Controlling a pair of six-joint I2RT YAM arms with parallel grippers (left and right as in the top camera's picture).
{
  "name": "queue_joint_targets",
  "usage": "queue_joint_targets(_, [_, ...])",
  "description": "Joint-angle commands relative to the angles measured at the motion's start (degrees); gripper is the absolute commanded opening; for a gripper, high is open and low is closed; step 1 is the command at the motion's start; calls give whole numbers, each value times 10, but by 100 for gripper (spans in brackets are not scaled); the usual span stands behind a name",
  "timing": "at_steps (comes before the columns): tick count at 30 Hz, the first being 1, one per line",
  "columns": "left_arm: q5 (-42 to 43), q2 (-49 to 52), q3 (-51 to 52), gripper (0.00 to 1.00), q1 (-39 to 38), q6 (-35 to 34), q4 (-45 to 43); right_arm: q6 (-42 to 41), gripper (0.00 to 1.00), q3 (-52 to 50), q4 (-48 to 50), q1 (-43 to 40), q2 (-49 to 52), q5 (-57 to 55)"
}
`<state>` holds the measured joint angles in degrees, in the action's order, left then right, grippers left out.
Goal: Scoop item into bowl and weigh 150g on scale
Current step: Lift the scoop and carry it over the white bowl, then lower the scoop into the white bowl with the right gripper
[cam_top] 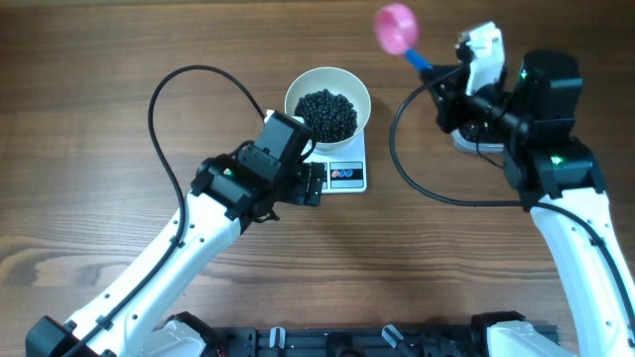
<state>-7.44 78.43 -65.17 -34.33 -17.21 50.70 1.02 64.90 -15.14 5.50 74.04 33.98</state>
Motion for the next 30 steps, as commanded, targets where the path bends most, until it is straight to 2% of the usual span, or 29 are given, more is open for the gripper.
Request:
queue_joint_targets(1, [3, 3, 3, 100, 5, 5, -2, -87, 4, 10, 18, 1, 45, 135])
queue_joint_targets(8, [3, 3, 3, 100, 5, 5, -2, -87, 4, 10, -4, 1, 127, 142])
queue_joint_targets(16, [3, 3, 3, 100, 5, 5, -2, -75, 4, 10, 8, 10, 143, 128])
queue_joint_targets(18, [3, 3, 3, 100, 5, 5, -2, -53, 4, 10, 7, 26, 143, 88])
queue_joint_targets(30, [3, 3, 3, 100, 5, 5, -2, -38, 4, 10, 5, 134, 151, -192])
